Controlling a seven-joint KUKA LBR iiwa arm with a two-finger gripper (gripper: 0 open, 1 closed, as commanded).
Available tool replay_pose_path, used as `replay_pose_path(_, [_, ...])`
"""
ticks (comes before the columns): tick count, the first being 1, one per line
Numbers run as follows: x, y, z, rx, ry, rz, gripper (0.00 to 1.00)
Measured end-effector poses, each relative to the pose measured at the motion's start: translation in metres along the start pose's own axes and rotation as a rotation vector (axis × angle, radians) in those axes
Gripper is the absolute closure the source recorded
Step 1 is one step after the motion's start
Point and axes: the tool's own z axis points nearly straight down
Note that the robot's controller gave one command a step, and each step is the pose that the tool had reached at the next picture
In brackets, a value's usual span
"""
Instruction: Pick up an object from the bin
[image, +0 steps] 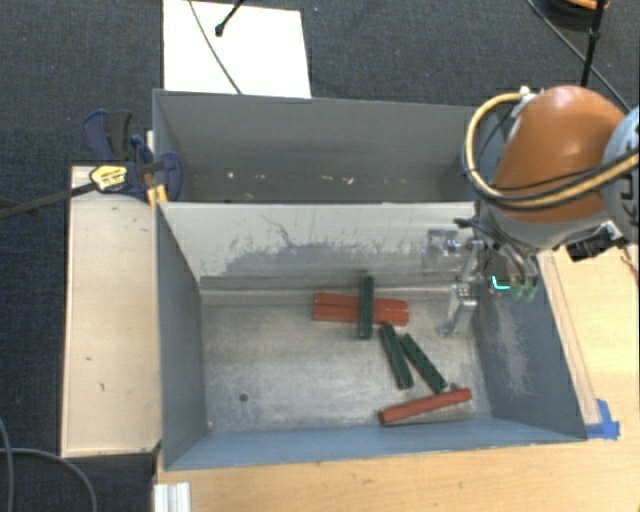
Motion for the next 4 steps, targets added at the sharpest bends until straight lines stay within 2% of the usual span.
replay_pose_path(1, [0.009, 0.025, 0.159, -0.001, -0.004, 0.188, 0.0])
replay_pose_path(2, [0.019, -0.007, 0.125, 0.0, -0.011, 0.351, 0.0])
replay_pose_path(3, [0.022, 0.017, 0.121, -0.002, -0.011, 0.524, 0.0])
replay_pose_path(4, [0.015, 0.025, 0.156, -0.002, -0.006, 0.774, 0.0])
